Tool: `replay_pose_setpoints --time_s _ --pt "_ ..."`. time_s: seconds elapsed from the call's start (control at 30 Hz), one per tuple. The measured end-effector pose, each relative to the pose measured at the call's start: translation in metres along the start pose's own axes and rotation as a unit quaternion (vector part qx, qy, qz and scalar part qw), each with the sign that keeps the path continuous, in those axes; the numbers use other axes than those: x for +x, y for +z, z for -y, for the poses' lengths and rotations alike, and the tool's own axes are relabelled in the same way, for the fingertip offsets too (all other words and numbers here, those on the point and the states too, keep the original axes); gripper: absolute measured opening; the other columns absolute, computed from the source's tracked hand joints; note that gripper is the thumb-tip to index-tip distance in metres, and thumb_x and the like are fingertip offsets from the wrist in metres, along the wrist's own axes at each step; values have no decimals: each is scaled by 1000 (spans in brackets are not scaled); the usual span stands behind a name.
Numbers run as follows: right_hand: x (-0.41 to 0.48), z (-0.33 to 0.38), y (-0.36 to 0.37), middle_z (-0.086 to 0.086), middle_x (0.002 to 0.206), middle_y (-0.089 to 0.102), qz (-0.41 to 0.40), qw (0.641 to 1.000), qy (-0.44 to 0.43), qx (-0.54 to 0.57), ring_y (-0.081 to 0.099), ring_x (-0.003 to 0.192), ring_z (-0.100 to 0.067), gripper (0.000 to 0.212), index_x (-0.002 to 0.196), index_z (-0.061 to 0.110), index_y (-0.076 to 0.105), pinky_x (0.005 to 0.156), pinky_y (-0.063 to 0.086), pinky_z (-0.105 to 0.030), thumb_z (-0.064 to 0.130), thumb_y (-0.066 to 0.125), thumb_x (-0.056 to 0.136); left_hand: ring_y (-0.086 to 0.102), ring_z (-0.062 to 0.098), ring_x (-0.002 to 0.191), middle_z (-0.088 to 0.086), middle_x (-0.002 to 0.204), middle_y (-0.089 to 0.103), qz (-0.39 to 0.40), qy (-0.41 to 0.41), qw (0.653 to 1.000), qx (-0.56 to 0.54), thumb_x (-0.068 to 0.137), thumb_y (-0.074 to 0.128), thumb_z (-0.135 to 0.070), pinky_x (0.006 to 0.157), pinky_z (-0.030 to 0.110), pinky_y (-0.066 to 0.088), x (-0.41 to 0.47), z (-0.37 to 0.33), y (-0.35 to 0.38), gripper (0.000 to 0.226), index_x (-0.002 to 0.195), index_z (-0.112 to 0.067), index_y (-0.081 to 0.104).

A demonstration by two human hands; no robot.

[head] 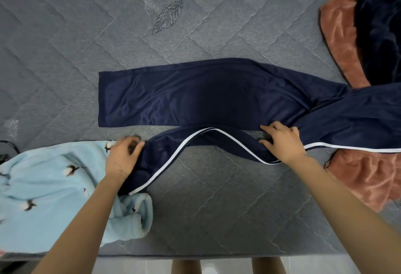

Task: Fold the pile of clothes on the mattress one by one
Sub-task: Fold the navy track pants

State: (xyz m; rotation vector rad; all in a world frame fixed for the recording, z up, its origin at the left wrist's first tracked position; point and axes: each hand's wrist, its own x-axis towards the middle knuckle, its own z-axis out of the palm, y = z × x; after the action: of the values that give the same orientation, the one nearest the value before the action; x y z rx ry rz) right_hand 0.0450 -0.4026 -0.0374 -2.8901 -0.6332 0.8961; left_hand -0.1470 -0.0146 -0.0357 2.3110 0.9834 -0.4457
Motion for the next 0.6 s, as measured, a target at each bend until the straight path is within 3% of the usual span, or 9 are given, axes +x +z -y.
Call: replay_pose_setpoints --time_s 0.13,0.27,0.4,0.6 --pt "-5 2 2 4 118 63 12 998 -16 -52 50 112 -20 30 122 29 62 89 20 -34 39 50 97 52 32 105 14 107 60 19 26 998 45 88 68 -21 96 38 39 -8 -2 10 17 95 -6 66" --pt "-15 1 5 10 109 67 36 998 -21 -36 47 108 -17 39 107 33 67 87 18 -35 56 38 96 56 32 83 10 84 62 17 14 999 -23 94 57 -15 77 38 42 -14 0 10 14 82 -11 53" --pt "-20 -2 -1 10 99 61 41 999 -28 -23 43 104 -17 37 100 31 70 86 19 -35 57 46 93 49 26 66 2 69 52 -8 6 997 -73 101 43 -25 65 34 33 -17 -1 5 19 86 -13 41" --pt "-14 9 -20 8 76 51 -124 987 0 104 46 93 -21 20 83 16 65 82 21 -32 36 71 84 49 3 64 -11 68 52 -61 55 990 -113 98 52 -24 70 33 36 -1 -12 -14 21 81 -22 40"
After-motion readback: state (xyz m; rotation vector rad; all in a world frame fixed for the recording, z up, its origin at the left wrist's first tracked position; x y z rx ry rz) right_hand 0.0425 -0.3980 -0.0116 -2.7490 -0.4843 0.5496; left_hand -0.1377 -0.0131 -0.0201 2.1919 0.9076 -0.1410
